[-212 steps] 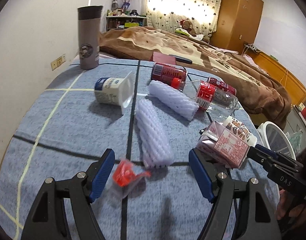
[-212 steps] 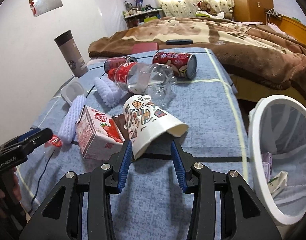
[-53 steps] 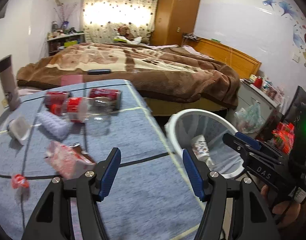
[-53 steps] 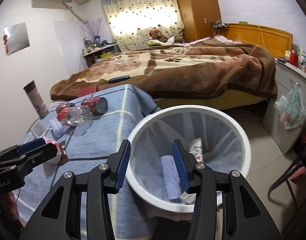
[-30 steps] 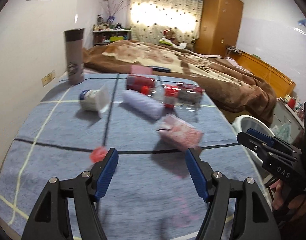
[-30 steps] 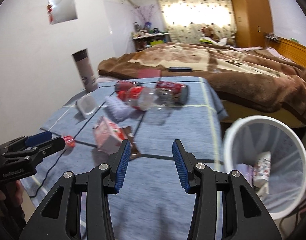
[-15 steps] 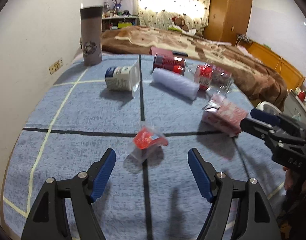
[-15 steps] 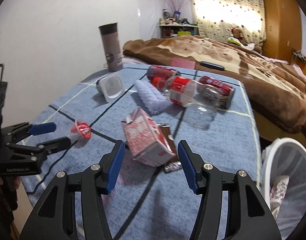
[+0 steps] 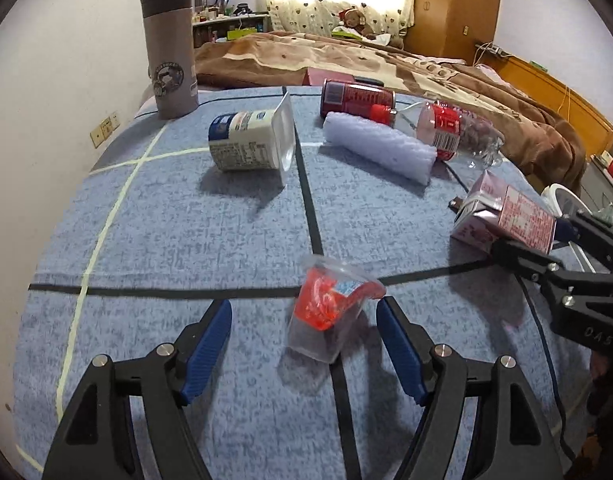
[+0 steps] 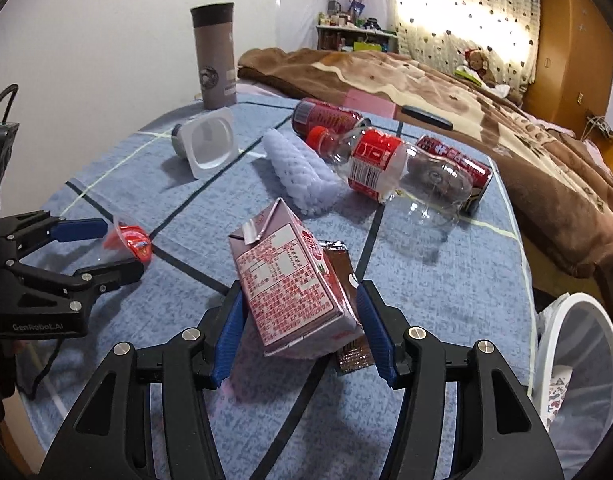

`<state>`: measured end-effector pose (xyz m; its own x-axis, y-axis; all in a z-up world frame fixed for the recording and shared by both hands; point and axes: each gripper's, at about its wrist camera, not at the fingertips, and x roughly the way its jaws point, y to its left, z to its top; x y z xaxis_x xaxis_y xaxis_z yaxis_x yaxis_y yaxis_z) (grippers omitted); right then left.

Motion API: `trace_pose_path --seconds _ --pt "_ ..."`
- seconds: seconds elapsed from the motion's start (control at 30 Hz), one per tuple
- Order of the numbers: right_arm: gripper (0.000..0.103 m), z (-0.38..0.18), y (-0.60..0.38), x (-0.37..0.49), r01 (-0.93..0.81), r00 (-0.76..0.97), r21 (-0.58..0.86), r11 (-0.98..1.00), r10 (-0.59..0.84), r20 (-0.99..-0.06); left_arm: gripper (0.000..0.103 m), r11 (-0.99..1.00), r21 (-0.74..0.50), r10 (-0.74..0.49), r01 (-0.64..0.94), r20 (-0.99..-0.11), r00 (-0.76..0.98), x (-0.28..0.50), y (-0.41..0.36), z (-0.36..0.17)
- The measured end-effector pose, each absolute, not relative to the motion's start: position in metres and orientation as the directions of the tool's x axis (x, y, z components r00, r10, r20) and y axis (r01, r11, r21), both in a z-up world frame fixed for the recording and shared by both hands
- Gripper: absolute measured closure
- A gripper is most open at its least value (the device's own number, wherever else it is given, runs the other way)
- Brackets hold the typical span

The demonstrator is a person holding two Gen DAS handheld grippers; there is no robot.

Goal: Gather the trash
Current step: 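Grasp the pink milk carton with the right gripper while the left gripper grasps the red wrapper cup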

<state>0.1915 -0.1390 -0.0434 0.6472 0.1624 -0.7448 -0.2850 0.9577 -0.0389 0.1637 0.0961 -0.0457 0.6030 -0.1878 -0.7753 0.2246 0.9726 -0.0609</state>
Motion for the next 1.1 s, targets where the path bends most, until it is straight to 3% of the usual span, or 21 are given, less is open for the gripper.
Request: trace_pose_path --seconds 0.17,0.27,0.33,0.5,1.1 --pt "0.046 -0.043 -0.142 0.197 -0.250 0.634 0.028 0.968 0.185 -0.751 0.033 0.960 -0.124 -0.251 0.250 -0.779 0.575 0.171 0.099 -0.048" --pt "0.052 -0.043 -0.142 0.194 -0.234 0.641 0.048 0.971 0.191 -0.743 0.048 0.951 -0.148 -0.283 0.273 -0.775 0.566 0.172 0.099 -0.047" --pt "0.061 -0.043 -0.143 0.197 -0.219 0.645 0.061 0.974 0.191 -0.740 0.056 0.947 -0.153 -0.292 0.282 -0.776 0.559 0.173 0.097 -0.048" --pt "0.062 -0.045 -0.143 0.199 -0.193 0.649 0.096 0.977 0.200 -0.734 0.073 0.943 -0.179 -0.310 0.279 -0.774 0.552 0.175 0.100 -0.047" --pt "0.062 -0.033 -0.154 0.193 -0.172 0.704 0.164 0.971 0.237 -0.669 0.073 0.946 -0.192 -0.316 0.259 -0.718 0.620 0.161 0.096 -0.023"
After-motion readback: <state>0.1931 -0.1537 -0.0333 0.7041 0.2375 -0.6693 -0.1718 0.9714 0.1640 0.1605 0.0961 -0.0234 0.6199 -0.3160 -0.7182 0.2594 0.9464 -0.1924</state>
